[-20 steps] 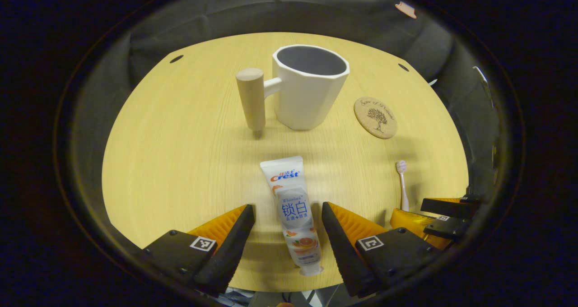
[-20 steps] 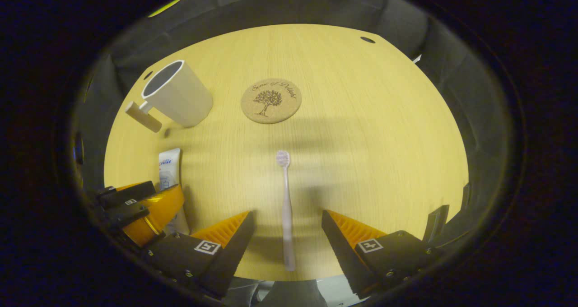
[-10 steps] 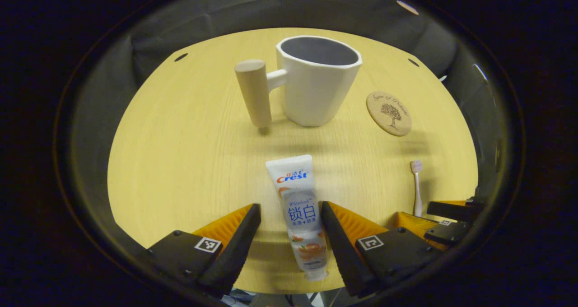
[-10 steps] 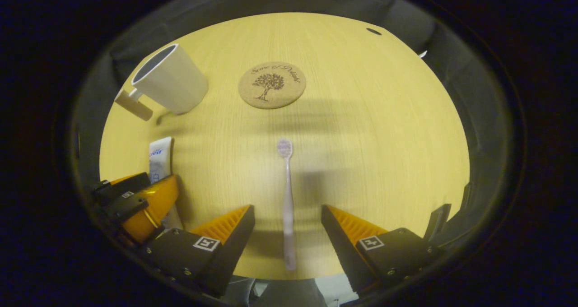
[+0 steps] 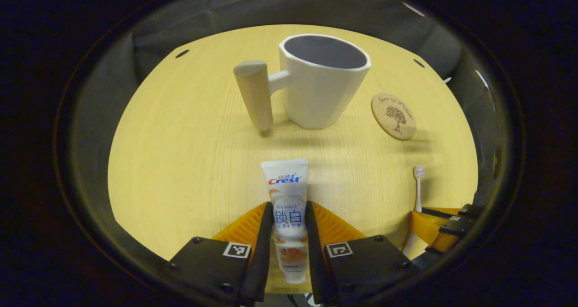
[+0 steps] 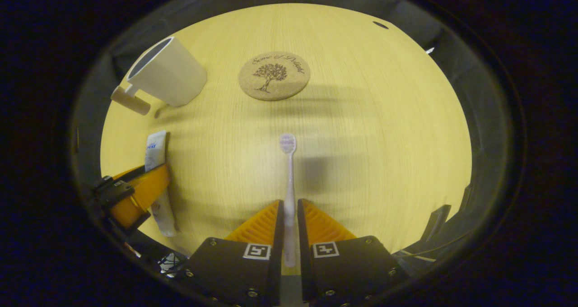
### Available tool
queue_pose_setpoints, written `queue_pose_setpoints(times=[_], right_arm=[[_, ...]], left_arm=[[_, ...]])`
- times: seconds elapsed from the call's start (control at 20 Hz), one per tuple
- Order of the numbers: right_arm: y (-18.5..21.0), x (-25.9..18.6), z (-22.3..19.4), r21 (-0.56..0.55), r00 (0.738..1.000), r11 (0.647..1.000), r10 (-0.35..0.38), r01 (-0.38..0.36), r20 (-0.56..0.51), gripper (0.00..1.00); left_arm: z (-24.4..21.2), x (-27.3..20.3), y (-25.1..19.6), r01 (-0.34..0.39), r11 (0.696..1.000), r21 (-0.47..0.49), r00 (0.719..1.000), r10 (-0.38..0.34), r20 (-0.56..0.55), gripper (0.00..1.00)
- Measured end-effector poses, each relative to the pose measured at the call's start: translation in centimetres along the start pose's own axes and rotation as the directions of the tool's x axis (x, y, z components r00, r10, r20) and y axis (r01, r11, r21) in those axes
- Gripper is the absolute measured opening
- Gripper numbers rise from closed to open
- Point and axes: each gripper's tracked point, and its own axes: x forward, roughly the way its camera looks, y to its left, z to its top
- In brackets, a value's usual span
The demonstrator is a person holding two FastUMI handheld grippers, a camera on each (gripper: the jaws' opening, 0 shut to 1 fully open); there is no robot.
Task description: Put the toothbrush and toothpaste on the desktop into the cup, then pick up the cup and place it on the coaster on the desktop.
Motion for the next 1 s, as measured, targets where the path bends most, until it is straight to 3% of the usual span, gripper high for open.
queue_pose_setpoints(times=[0.05, 0.1, 0.25, 0.6, 1.0], right_arm=[[0.4, -0.8, -0.8, 0.011, 0.999, 1.0, 0.003, -0.003, -0.032, 0.04], [0.3, -0.8, -0.6, 0.007, 1.0, 1.0, 0.006, -0.006, -0.026, 0.04], [0.3, -0.9, -0.6, 0.007, 1.0, 1.0, 0.018, -0.018, -0.022, 0.03], [0.3, -0.8, -0.6, -0.001, 1.0, 1.0, 0.021, -0.021, -0.012, 0.04], [0.3, -0.8, -0.6, -0.006, 1.0, 0.999, 0.031, -0.031, 0.0, 0.03]], left_arm=[[-0.3, 0.1, 0.1, -0.002, 1.0, -0.005, 1.0, 0.002, -0.029, 0.34], [0.1, -0.2, 0.0, 0.003, 1.0, -0.005, 1.0, -0.003, -0.007, 0.36], [0.1, -0.4, 0.1, 0.023, 0.999, -0.025, 1.0, -0.024, -0.015, 0.15], [0.3, -3.6, 0.3, 0.102, 0.988, -0.117, 0.995, -0.103, 0.0, 0.15], [6.4, -13.2, -0.1, 0.205, 0.959, -0.194, 0.968, -0.169, 0.186, 0.15]])
